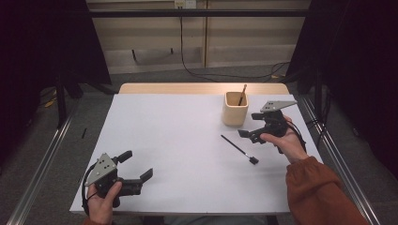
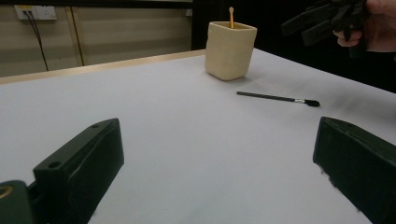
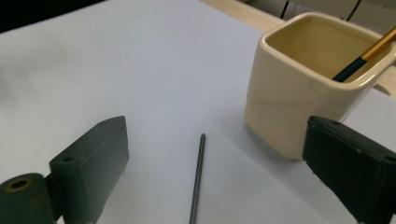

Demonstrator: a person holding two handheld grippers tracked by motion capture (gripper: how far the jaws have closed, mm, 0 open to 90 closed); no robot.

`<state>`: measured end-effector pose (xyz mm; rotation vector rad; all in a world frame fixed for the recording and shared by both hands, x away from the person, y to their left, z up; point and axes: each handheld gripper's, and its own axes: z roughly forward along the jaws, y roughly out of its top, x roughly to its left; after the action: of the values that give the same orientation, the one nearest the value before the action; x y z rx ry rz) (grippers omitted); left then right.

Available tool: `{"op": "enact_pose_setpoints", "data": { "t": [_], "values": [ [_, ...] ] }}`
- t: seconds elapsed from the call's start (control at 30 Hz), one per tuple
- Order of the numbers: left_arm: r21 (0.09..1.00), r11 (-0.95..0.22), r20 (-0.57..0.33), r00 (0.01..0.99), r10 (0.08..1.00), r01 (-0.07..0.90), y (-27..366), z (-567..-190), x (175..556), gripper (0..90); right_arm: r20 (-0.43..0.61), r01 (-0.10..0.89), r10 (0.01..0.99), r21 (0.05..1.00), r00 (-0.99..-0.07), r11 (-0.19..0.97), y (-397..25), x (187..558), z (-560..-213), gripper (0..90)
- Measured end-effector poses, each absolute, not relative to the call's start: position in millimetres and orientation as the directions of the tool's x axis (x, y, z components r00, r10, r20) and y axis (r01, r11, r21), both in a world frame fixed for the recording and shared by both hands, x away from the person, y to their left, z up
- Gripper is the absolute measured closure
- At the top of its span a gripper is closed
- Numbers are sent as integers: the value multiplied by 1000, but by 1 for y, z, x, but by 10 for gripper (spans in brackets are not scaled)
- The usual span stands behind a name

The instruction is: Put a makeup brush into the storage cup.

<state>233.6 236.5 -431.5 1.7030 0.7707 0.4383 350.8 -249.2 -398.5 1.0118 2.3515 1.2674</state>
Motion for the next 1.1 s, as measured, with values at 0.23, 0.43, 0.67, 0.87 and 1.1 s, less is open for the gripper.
{"op": "enact_pose_setpoints", "data": {
  "t": [0.23,0.43,0.67,0.87,1.1],
  "values": [
    [956,-122,-111,714,692,267,236,-432,233,18,119,556,685,689,-719,465,-239,362,-399,96],
    [956,-125,-109,715,690,267,236,-432,234,18,190,631,645,529,-740,568,-230,370,-403,123],
    [955,-129,-106,714,692,266,237,-432,234,18,234,654,619,399,-750,643,-225,376,-415,151],
    [954,-141,-99,720,687,266,235,-432,234,18,216,649,613,299,-760,699,-218,378,-424,164],
    [953,-143,-99,724,683,266,235,-432,234,18,205,634,600,211,-773,744,-211,382,-432,170]
  ]
}}
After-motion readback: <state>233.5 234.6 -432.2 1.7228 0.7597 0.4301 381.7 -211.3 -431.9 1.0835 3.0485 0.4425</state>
